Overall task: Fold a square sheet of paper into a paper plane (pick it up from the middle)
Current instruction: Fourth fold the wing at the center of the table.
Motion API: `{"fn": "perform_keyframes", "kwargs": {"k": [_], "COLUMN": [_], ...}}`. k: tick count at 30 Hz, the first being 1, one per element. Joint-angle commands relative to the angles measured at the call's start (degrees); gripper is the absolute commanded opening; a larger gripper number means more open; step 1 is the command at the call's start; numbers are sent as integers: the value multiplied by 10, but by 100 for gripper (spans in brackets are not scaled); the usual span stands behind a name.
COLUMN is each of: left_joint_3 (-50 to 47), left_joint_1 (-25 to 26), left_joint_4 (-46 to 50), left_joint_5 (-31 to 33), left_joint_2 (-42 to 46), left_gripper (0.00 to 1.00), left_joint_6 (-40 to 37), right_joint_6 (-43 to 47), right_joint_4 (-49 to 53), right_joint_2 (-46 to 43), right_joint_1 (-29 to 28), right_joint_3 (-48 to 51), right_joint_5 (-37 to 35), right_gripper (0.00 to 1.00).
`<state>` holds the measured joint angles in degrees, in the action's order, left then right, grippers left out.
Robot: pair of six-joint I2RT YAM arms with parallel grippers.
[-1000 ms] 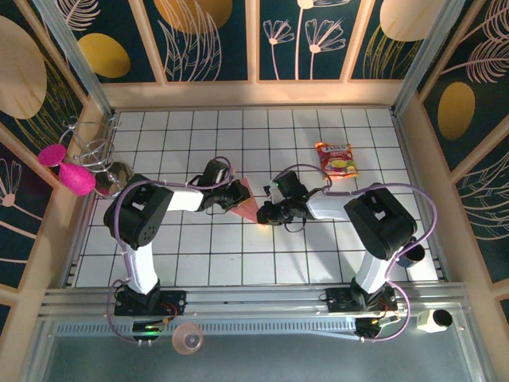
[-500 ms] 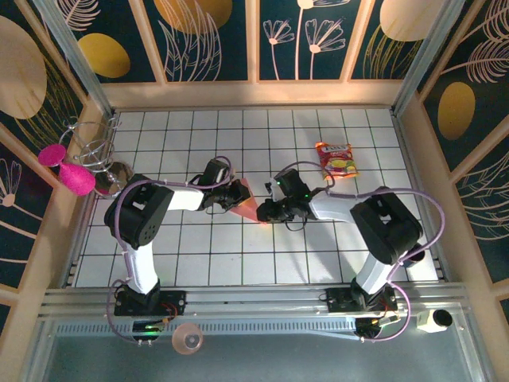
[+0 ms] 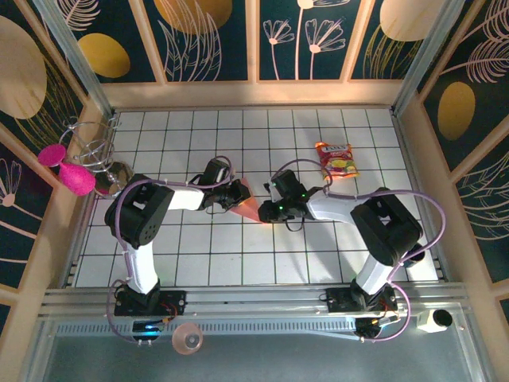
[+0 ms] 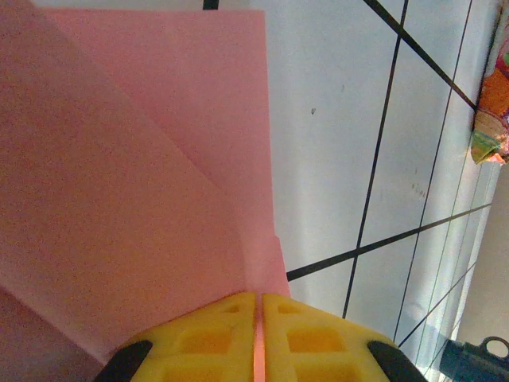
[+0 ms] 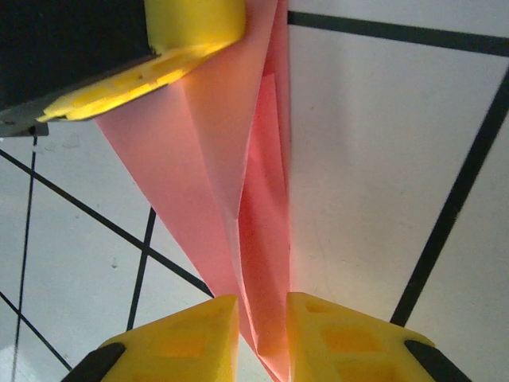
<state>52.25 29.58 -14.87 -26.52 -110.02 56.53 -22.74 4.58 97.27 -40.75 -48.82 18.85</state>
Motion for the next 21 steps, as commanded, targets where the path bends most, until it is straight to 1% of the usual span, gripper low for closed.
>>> {"fn": "perform_keyframes", "kwargs": {"k": [1, 17, 21], "left_joint_3": [12, 14, 14], "left_joint_1": [-2, -2, -3], "left_joint_4": [21, 32, 35], "left_joint_5": [8, 13, 13], "left_joint_2": [-13, -18, -20], "left_gripper": [11, 11, 11], "left_joint_6": [-12, -15, -16], "right_joint_6": [29, 58, 59], "right_joint_4": [13, 8, 6], "right_joint_2": [10, 22, 25], "right_joint_1": [-9, -19, -17], "right_joint_3": [-21, -10, -3], "right_joint_5": [-18, -20, -21], "right_gripper": [23, 22, 18]}}
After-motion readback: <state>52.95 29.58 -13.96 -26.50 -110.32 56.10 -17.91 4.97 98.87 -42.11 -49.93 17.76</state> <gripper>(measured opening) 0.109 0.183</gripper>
